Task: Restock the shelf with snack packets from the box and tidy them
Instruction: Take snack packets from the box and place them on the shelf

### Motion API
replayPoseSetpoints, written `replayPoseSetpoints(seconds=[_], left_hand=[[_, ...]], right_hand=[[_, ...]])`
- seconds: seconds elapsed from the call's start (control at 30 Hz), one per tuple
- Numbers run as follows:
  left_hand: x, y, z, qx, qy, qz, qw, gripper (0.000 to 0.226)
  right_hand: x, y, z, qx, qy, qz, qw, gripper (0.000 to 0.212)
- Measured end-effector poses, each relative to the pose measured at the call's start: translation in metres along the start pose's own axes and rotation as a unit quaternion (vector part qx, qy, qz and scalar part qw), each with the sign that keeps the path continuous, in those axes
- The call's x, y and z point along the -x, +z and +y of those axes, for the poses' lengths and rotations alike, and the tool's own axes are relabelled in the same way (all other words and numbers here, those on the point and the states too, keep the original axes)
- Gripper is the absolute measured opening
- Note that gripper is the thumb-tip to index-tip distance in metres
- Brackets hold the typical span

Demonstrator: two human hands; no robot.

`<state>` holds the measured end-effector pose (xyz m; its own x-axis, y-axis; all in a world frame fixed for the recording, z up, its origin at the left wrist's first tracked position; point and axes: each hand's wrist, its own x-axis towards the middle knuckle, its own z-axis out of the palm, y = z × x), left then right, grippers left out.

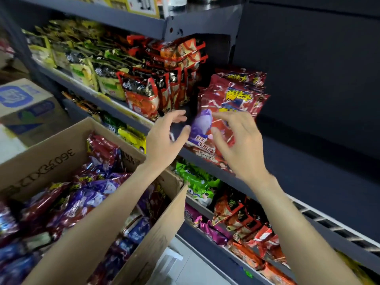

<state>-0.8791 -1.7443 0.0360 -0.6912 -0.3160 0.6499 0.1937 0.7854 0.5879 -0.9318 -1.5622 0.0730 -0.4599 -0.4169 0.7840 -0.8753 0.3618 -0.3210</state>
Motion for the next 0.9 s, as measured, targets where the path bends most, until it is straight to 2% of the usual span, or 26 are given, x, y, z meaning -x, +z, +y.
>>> replayPoseSetpoints(seconds=[0.1, 0.2, 0.27, 0.3, 0.37, 0.43, 0.5, 0.57, 0.67, 0.73, 0.8, 0.9], left_hand=[[0.029, -0.047, -0.016, -0.045, 0.084, 0.075, 0.993, 0.027], [0.07, -0.099, -0.04, -0.115, 0.083, 0.077, 0.987, 0.03], [0.097, -0.132, -0.056, -0.189, 0.026, 0.033, 0.981, 0.029], [0.11, -0.147, -0.069, -0.218, -0.028, -0.008, 0.976, 0.028], [0.135, -0.173, -0.1, -0.26, -0.151, -0.112, 0.947, 0.04], [0.163, -0.194, -0.134, -0.271, -0.231, -0.192, 0.914, 0.054], [0.188, -0.21, -0.157, -0.252, -0.294, -0.211, 0.898, 0.053], [0.207, -0.221, -0.173, -0.256, -0.322, -0.205, 0.888, 0.05], [0.218, -0.231, -0.196, -0.306, -0.299, -0.201, 0.881, 0.058], [0.214, -0.234, -0.21, -0.332, -0.284, -0.209, 0.875, 0.063], [0.204, -0.231, -0.222, -0.357, -0.291, -0.217, 0.861, 0.069], [0.189, -0.225, -0.244, -0.385, -0.347, -0.253, 0.817, 0.079]], right_hand=[[0.014, 0.032, -0.032, -0.054, -0.001, -0.085, 0.995, 0.023], [0.025, 0.074, -0.056, -0.075, -0.02, -0.238, 0.968, 0.021], [0.029, 0.106, -0.068, -0.085, -0.026, -0.351, 0.932, 0.021], [0.031, 0.122, -0.073, -0.091, -0.031, -0.398, 0.912, 0.023], [0.031, 0.155, -0.083, -0.089, -0.051, -0.474, 0.875, 0.032], [0.031, 0.188, -0.093, -0.056, -0.089, -0.528, 0.843, 0.044], [0.031, 0.221, -0.102, -0.027, -0.115, -0.557, 0.822, 0.055], [0.034, 0.253, -0.111, 0.009, -0.11, -0.583, 0.805, 0.068], [0.042, 0.294, -0.119, 0.087, -0.084, -0.637, 0.761, 0.089], [0.049, 0.311, -0.124, 0.11, -0.062, -0.667, 0.734, 0.095], [0.055, 0.321, -0.127, 0.121, -0.058, -0.66, 0.74, 0.092], [0.056, 0.323, -0.127, 0.133, -0.068, -0.608, 0.78, 0.085]])
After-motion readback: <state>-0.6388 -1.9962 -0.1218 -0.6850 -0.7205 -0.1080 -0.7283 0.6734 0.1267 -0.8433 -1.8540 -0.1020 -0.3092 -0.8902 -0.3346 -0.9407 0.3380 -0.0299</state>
